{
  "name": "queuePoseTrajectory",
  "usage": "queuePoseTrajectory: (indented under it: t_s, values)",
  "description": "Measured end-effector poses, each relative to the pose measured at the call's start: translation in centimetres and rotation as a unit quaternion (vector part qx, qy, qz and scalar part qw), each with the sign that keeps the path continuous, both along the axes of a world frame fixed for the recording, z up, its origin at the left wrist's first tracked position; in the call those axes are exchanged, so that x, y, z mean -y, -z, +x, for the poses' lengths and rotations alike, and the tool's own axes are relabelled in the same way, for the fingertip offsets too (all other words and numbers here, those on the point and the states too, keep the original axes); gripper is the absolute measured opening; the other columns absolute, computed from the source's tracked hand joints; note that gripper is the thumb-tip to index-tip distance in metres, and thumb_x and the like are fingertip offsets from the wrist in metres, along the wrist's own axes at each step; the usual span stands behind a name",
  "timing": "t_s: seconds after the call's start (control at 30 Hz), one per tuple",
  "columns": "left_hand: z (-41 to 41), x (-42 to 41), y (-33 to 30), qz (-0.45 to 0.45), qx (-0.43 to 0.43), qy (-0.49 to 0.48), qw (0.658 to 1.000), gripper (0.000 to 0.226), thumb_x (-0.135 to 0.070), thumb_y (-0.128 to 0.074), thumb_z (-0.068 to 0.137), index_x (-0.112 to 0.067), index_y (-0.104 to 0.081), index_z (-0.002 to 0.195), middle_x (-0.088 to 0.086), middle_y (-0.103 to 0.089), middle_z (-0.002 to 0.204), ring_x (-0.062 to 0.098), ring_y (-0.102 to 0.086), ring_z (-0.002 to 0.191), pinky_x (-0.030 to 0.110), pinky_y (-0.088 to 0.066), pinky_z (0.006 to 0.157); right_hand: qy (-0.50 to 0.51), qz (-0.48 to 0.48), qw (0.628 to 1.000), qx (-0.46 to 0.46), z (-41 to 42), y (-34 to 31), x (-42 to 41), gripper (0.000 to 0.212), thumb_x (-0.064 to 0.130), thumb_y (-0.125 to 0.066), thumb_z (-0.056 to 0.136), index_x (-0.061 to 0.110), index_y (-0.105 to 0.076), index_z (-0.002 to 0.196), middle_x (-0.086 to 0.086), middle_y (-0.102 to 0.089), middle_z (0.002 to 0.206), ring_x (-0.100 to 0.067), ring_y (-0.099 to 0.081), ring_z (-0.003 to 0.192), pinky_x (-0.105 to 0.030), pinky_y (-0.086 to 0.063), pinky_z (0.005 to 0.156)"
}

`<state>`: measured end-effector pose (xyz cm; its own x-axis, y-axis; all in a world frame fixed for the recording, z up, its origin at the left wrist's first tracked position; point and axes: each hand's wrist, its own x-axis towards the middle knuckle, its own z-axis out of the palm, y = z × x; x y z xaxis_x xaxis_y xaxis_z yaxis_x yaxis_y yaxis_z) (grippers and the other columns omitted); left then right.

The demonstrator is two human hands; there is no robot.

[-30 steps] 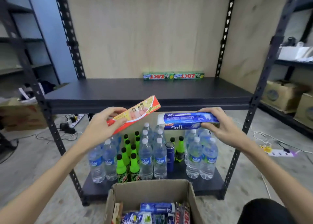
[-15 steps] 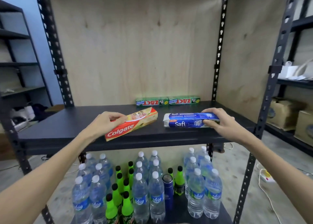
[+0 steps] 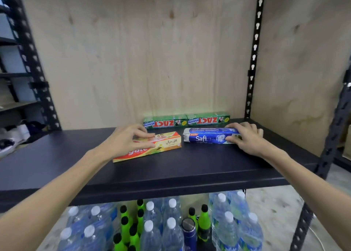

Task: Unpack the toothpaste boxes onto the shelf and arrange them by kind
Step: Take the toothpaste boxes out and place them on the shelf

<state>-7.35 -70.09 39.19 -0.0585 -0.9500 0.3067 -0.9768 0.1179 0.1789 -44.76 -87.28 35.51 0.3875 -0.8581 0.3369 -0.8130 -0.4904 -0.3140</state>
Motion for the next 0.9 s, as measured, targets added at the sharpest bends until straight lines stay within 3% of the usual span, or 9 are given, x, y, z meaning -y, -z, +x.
queuePoseTrajectory:
  t_s: [0.1,0.2,0.33,0.5,0.6,0.77,0.9]
  values:
    - [0.5,4.2,0.1,-0.008,0.049,-0.005,0.999,0.069,-0.079,-0.043,0.081,-0.038,-0.063,0.132,-0.012,-0.061,0.125,0.011,-0.054,0.113,0.037,-0.045,0.096,0.013,-0.015,1.0,-0.008,0.8,0.2,3.0,0.047,0.05,-0.052,0.098,0.04,-0.044,0.143,-0.009,-0.041,0.141,-0.03,-0.03,0.13,-0.043,-0.022,0.107]
    - [0.4,8.1,0.9,-0.045,0.062,0.001,0.997,0.077,-0.082,-0.034,0.084,-0.029,-0.067,0.13,-0.004,-0.065,0.119,0.018,-0.057,0.108,0.034,-0.044,0.091,0.026,-0.022,0.999,-0.003,1.4,0.3,6.1,0.047,0.048,-0.052,0.099,0.04,-0.044,0.144,-0.009,-0.041,0.14,-0.032,-0.03,0.13,-0.044,-0.021,0.109]
    - [0.0,11.9,2.7,-0.123,0.055,-0.019,0.991,0.04,-0.047,-0.057,0.097,-0.027,-0.067,0.13,0.003,-0.054,0.12,0.027,-0.054,0.104,0.042,-0.043,0.095,0.029,-0.019,0.999,0.011,1.9,0.4,9.4,0.048,0.044,-0.053,0.1,0.041,-0.042,0.146,-0.01,-0.041,0.137,-0.032,-0.031,0.129,-0.042,-0.022,0.107]
    - [-0.1,13.9,3.9,-0.161,0.051,-0.023,0.985,0.036,-0.035,-0.058,0.098,-0.028,-0.065,0.132,0.003,-0.052,0.115,0.025,-0.052,0.103,0.035,-0.037,0.086,0.023,-0.03,0.999,0.032,2.2,0.7,12.0,0.056,0.042,-0.059,0.097,0.034,-0.042,0.15,-0.01,-0.037,0.142,-0.03,-0.03,0.135,-0.038,-0.023,0.108]
    - [0.0,13.9,4.0,-0.169,0.059,-0.021,0.984,0.037,-0.036,-0.056,0.099,-0.028,-0.063,0.135,0.002,-0.053,0.115,0.025,-0.052,0.102,0.037,-0.041,0.091,0.017,-0.019,1.0,0.017,2.1,0.8,12.7,0.056,0.043,-0.056,0.098,0.036,-0.039,0.151,-0.009,-0.037,0.146,-0.03,-0.027,0.137,-0.04,-0.021,0.11]
    - [-0.9,13.0,4.1,-0.174,0.041,-0.05,0.983,0.045,-0.047,-0.055,0.097,-0.027,-0.059,0.138,-0.004,-0.052,0.121,0.019,-0.05,0.112,0.026,-0.03,0.092,0.041,-0.051,0.998,0.004,2.2,0.8,11.7,0.053,0.046,-0.054,0.098,0.034,-0.04,0.147,-0.009,-0.035,0.147,-0.031,-0.028,0.133,-0.04,-0.021,0.105]
    - [-1.7,11.5,3.9,-0.181,0.016,-0.078,0.98,0.061,-0.057,-0.055,0.094,-0.02,-0.05,0.142,-0.004,-0.051,0.133,0.019,-0.045,0.126,0.035,-0.035,0.106,0.051,-0.11,0.992,0.02,1.9,0.5,9.3,0.061,0.054,-0.058,0.093,0.027,-0.041,0.145,-0.011,-0.031,0.148,-0.033,-0.026,0.134,-0.042,-0.022,0.106]
